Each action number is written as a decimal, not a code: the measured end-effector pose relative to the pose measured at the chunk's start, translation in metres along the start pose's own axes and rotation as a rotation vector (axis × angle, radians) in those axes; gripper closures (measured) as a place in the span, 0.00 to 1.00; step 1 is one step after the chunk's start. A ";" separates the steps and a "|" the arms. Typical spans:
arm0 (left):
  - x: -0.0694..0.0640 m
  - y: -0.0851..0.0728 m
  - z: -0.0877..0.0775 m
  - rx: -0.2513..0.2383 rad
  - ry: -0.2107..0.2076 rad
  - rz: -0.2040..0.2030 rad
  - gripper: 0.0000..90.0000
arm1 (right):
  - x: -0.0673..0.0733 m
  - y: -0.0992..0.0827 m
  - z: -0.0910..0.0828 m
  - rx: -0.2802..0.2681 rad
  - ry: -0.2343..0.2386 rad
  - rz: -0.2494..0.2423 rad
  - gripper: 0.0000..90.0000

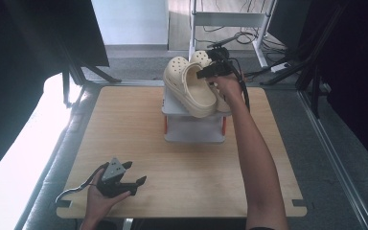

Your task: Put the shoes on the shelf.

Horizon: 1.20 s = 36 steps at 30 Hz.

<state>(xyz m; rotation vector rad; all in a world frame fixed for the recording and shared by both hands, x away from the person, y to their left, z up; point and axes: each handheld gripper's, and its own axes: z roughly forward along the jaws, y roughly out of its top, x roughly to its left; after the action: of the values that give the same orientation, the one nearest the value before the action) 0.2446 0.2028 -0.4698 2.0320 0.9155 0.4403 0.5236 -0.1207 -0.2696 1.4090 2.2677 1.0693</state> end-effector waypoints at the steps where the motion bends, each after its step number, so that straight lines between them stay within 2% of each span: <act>1: 0.000 0.000 0.000 -0.001 0.000 -0.001 0.27 | 0.002 0.000 0.002 0.000 -0.014 0.016 0.73; 5: 0.000 0.000 0.000 -0.004 -0.001 -0.001 0.27 | 0.009 0.002 0.008 -0.011 -0.058 0.068 0.73; 12: 0.001 0.000 -0.002 -0.008 0.000 0.002 0.27 | 0.020 0.006 0.018 -0.020 -0.123 0.090 0.73; 19: 0.001 0.000 -0.002 -0.009 -0.007 0.001 0.27 | 0.025 0.009 0.024 -0.053 -0.234 0.156 0.73; 24: 0.001 0.000 -0.005 -0.018 -0.007 -0.001 0.27 | 0.025 0.008 0.027 -0.058 -0.251 0.202 0.73; 28: 0.001 0.000 -0.005 -0.020 -0.005 -0.001 0.27 | 0.027 0.009 0.032 -0.064 -0.274 0.213 0.73; 36: 0.001 0.000 -0.004 -0.017 -0.004 -0.001 0.27 | 0.028 0.009 0.044 -0.081 -0.286 0.245 0.73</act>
<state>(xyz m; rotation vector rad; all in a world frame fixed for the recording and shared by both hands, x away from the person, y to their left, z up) 0.2426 0.2060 -0.4672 2.0166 0.9067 0.4418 0.5404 -0.0745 -0.2895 1.7155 1.8693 0.9435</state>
